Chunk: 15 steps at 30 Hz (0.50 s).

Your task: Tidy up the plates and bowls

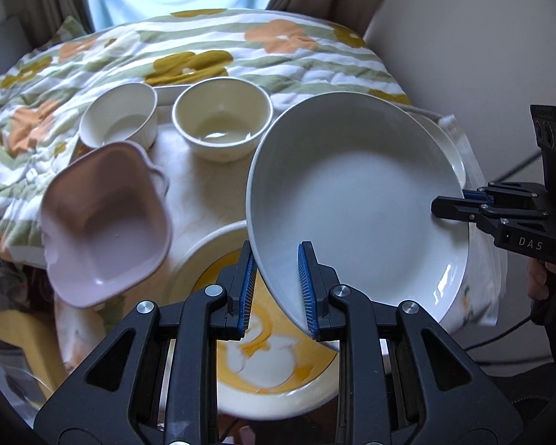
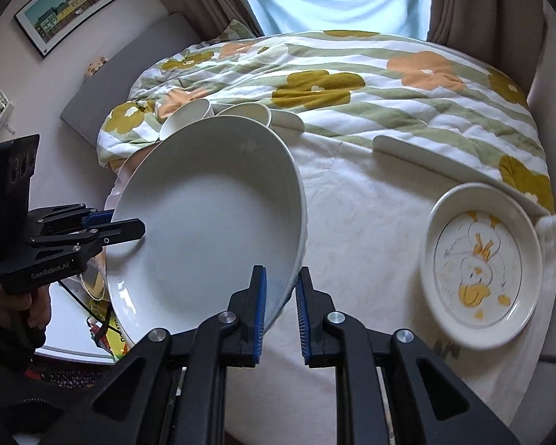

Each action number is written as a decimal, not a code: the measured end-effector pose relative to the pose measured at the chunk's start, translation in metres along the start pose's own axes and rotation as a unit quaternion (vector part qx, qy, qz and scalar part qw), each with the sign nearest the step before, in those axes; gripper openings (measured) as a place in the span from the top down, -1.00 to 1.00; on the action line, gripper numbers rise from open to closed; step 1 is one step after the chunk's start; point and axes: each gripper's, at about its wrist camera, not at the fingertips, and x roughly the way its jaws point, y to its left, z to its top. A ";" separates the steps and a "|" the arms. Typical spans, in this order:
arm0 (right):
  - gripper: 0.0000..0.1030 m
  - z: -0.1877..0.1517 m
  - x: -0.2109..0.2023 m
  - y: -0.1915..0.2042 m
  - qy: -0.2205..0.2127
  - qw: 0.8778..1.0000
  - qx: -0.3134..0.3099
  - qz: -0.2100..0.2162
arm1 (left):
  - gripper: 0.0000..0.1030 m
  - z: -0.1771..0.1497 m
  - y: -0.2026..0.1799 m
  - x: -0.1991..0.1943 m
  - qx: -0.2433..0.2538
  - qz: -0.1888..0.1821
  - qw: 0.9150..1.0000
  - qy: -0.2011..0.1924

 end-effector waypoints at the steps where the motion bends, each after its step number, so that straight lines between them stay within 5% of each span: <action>1: 0.72 -0.008 0.003 0.008 0.000 1.000 0.011 -0.001 | 0.61 -0.007 0.005 -0.003 0.005 -0.003 1.000 0.002; 15: 0.72 -0.066 0.045 0.061 0.024 0.993 0.112 -0.040 | 0.61 -0.065 0.053 0.027 0.011 -0.044 0.997 0.060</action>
